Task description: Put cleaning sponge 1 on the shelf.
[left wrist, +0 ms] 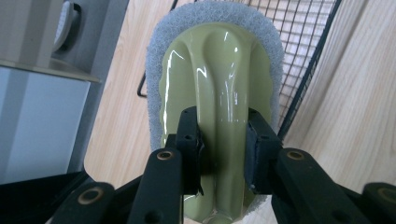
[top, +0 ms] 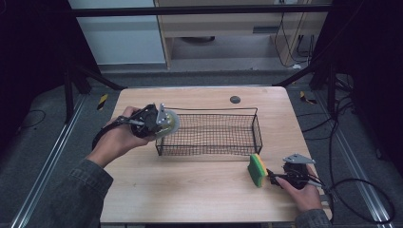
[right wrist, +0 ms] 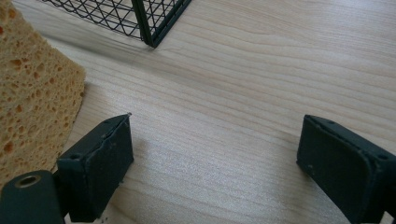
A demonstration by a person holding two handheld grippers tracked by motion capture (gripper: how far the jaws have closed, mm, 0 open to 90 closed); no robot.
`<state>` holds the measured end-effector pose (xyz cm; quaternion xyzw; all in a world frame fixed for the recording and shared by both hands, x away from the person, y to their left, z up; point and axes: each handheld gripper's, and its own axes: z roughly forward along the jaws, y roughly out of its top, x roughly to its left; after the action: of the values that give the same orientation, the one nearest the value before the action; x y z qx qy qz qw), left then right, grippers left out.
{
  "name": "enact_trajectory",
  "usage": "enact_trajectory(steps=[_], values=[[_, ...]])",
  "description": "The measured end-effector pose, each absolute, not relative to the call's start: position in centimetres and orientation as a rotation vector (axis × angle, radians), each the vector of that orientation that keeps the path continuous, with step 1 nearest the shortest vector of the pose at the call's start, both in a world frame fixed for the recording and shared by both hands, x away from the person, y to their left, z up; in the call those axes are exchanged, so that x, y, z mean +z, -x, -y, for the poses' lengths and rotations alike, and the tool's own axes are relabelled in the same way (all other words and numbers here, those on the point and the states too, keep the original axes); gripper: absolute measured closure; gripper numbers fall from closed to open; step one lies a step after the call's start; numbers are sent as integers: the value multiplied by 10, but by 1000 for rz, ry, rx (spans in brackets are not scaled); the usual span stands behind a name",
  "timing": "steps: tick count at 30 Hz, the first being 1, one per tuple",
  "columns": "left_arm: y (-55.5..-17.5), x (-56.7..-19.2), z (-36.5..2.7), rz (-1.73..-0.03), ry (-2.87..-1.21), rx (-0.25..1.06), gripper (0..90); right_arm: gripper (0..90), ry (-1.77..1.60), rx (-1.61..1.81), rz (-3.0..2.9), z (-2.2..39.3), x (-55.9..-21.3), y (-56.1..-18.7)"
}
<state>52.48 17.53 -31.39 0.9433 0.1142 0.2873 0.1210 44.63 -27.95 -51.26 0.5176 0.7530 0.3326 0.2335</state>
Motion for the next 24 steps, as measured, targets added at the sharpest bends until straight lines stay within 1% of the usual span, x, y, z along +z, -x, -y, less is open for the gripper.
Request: enact_trajectory(steps=[13, 16, 24], values=[[-534, -312, -155, -262, -2745, 867, 706, 99, -1397, 921, -2098, 281, -513, -451], [-538, -313, -151, -262, -2725, 854, 706, 97, -1392, 930, -2107, 282, -513, -453], [-549, -317, -142, -245, -2737, 860, 706, 97, -1403, 925, -2098, 281, -513, -453]])
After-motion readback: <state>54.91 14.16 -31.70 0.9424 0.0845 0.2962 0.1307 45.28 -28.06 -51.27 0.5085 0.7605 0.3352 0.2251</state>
